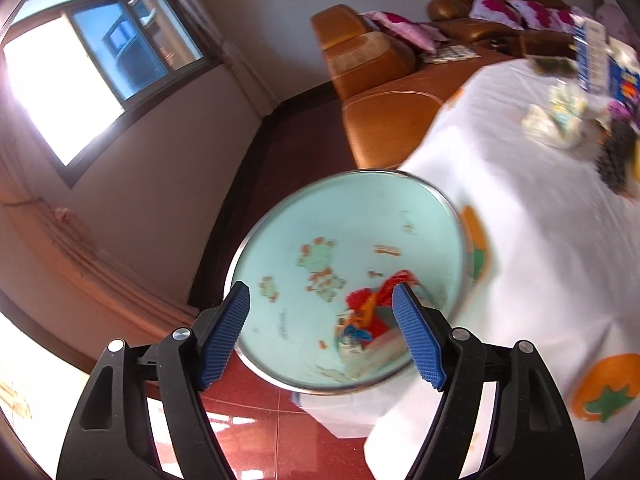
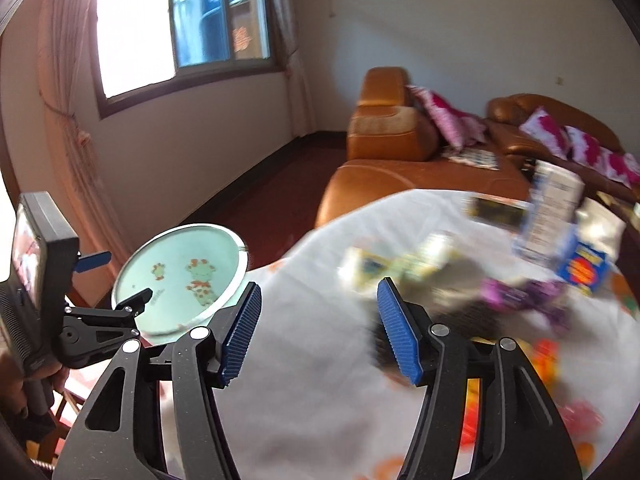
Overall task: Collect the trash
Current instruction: 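Grasp the pink plastic bag on the table with the right tool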
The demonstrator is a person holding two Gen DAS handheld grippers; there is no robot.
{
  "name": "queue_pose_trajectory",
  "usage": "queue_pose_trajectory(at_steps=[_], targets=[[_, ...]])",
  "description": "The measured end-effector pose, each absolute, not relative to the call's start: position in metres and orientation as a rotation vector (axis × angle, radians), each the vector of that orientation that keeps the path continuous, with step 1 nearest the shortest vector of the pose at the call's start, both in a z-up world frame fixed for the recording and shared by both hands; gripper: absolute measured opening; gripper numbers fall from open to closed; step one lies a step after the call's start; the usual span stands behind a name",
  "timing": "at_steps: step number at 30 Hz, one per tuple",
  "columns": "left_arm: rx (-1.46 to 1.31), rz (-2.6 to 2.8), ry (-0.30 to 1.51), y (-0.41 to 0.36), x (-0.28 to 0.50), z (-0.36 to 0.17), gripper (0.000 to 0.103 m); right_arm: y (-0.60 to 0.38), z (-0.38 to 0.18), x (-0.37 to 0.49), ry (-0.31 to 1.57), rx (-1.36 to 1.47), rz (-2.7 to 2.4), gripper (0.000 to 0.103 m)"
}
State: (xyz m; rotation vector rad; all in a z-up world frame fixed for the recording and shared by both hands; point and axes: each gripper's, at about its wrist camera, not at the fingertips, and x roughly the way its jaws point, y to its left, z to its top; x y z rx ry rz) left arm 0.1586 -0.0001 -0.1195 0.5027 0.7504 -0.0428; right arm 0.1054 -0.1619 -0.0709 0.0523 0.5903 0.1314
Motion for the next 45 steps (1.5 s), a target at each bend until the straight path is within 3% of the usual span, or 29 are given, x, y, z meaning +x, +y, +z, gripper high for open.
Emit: queue_pose_trajectory(at_steps=[11, 18, 21, 31, 32, 33, 45], targets=[[0.557, -0.184, 0.727, -0.067, 0.116, -0.129, 0.073, -0.326, -0.103, 0.017, 0.625, 0.226, -0.236, 0.06], [0.564, -0.238, 0.698, -0.099, 0.1, -0.124, 0.073, -0.364, -0.121, 0.012, 0.681, 0.246, -0.277, 0.059], [0.555, -0.254, 0.696, -0.109, 0.096, -0.123, 0.073, -0.366, -0.134, 0.022, 0.753, 0.258, -0.243, 0.045], [0.542, -0.292, 0.697, -0.125, 0.086, -0.124, 0.073, -0.366, -0.156, 0.028, 0.877, 0.266, -0.151, 0.03], [0.541, -0.294, 0.695, -0.126, 0.086, -0.123, 0.073, -0.366, -0.156, 0.027, 0.877, 0.264, -0.149, 0.024], [0.538, -0.296, 0.694, -0.126, 0.085, -0.123, 0.073, -0.365, -0.156, 0.024, 0.873, 0.269, -0.145, 0.013], [0.511, -0.395, 0.664, -0.163, 0.064, -0.112, 0.073, -0.383, -0.133, -0.031, 0.768, 0.347, -0.178, 0.01]])
